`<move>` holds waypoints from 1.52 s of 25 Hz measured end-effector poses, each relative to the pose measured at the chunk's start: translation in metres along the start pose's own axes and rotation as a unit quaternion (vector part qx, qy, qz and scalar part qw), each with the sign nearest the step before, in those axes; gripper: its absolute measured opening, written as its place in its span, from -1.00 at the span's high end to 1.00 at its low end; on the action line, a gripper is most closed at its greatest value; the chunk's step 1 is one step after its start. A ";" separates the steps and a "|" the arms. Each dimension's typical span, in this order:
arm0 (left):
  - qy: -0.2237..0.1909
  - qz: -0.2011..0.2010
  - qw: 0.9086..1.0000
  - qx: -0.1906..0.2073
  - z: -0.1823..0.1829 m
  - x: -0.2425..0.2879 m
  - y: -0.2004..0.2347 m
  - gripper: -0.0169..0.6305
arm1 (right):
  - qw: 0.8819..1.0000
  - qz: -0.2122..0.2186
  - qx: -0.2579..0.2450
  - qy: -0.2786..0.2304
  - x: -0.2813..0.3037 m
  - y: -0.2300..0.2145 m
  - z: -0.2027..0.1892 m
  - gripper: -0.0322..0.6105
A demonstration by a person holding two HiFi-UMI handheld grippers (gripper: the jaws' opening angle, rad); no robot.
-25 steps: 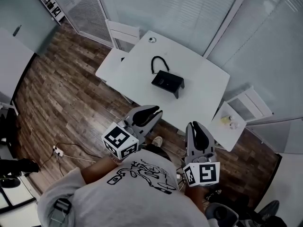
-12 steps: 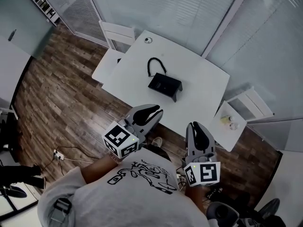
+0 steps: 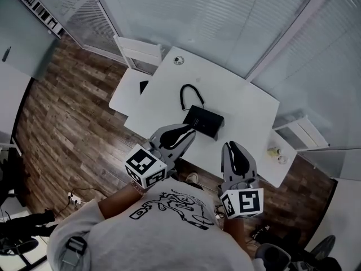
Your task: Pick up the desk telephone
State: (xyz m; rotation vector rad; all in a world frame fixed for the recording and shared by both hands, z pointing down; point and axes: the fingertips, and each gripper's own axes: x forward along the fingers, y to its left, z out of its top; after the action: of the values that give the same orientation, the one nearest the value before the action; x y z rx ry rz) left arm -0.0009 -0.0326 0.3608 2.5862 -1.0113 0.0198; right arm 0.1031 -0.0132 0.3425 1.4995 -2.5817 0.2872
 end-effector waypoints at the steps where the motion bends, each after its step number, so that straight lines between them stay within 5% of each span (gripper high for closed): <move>1: 0.001 -0.004 1.000 0.000 0.003 0.001 0.011 0.76 | 1.000 -0.002 -0.001 -0.002 0.011 0.003 0.004 0.78; 9: 0.002 -0.047 0.999 0.014 0.038 0.025 0.070 0.76 | 0.999 -0.035 0.002 -0.001 0.069 0.005 0.022 0.78; 23: 0.018 -0.089 0.996 0.003 0.037 0.062 0.083 0.76 | 0.996 -0.085 0.009 -0.006 0.083 -0.026 0.025 0.78; 38: 0.077 -0.093 0.992 -0.030 -0.028 0.082 0.108 0.64 | 0.994 -0.091 0.022 0.053 0.095 -0.045 -0.037 0.77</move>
State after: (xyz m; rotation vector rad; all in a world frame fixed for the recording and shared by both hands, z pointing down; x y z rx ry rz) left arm -0.0077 -0.1498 0.4340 2.5675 -0.7041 0.1384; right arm 0.0963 -0.1060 0.4036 1.6742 -2.3526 0.3910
